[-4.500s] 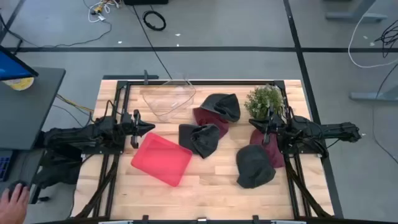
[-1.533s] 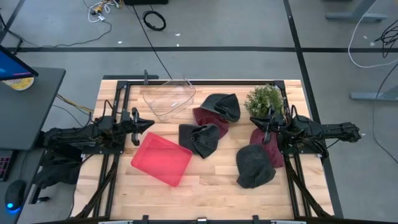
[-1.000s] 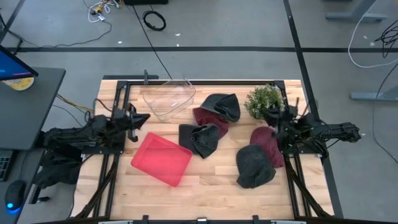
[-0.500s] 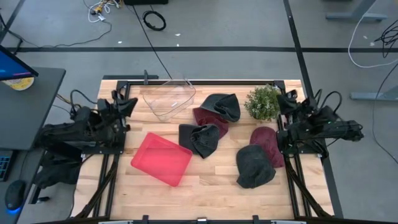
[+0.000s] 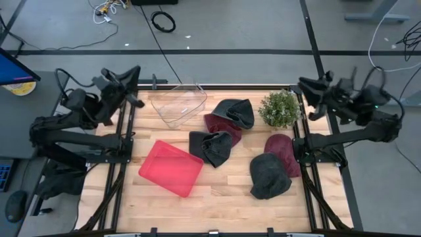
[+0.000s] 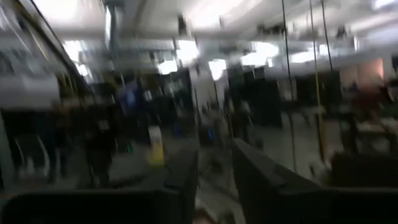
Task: Pick & Place hat
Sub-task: Put the top black cap into the transparent bin
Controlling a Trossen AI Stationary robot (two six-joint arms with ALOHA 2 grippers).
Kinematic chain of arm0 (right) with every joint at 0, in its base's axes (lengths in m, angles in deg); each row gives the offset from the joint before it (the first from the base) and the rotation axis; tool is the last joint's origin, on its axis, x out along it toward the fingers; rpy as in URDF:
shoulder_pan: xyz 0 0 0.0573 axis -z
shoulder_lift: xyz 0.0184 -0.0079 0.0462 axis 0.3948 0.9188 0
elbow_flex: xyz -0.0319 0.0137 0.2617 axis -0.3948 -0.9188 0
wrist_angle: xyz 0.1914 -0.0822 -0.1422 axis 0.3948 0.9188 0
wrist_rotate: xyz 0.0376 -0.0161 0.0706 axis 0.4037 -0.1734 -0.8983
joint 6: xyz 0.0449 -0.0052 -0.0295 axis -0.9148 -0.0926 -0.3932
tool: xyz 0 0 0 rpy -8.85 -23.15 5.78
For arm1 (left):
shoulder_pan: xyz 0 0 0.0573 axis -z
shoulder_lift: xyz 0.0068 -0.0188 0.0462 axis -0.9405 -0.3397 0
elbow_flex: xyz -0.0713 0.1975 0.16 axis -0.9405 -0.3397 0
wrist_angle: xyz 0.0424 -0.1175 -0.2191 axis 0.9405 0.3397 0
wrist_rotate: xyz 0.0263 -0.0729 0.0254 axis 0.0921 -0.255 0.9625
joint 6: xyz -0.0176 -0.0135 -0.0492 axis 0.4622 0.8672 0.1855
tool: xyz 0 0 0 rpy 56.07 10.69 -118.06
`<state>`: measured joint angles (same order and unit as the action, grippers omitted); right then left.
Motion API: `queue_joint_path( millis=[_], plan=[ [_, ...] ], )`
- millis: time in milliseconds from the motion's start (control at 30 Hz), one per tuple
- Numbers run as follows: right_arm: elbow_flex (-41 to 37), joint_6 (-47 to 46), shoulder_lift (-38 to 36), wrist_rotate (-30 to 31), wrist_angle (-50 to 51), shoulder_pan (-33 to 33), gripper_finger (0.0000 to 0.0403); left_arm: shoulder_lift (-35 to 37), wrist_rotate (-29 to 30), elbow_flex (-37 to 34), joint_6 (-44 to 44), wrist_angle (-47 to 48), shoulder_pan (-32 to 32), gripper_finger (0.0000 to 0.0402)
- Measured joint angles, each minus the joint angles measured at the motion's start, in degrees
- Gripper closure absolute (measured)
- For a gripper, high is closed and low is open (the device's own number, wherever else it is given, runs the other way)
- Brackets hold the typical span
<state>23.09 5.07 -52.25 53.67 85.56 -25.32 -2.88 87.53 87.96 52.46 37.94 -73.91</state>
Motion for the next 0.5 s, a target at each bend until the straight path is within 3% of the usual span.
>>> queue_joint_path(
  millis=[233,367,500],
  plan=[
    [11.1,-9.0,10.3,5.4,24.1,0.0,0.0219,-4.5,2.2,4.5,-3.6,5.0,0.0,0.0388],
    [15.4,-17.8,15.7,-0.1,38.0,0.0,0.0202,-6.0,2.1,4.5,-1.8,8.8,0.0,0.0388],
    [17.9,-16.3,22.0,-2.3,43.5,0.1,0.0188,-6.9,2.1,4.5,1.0,13.6,0.0,0.0388]
  ],
)
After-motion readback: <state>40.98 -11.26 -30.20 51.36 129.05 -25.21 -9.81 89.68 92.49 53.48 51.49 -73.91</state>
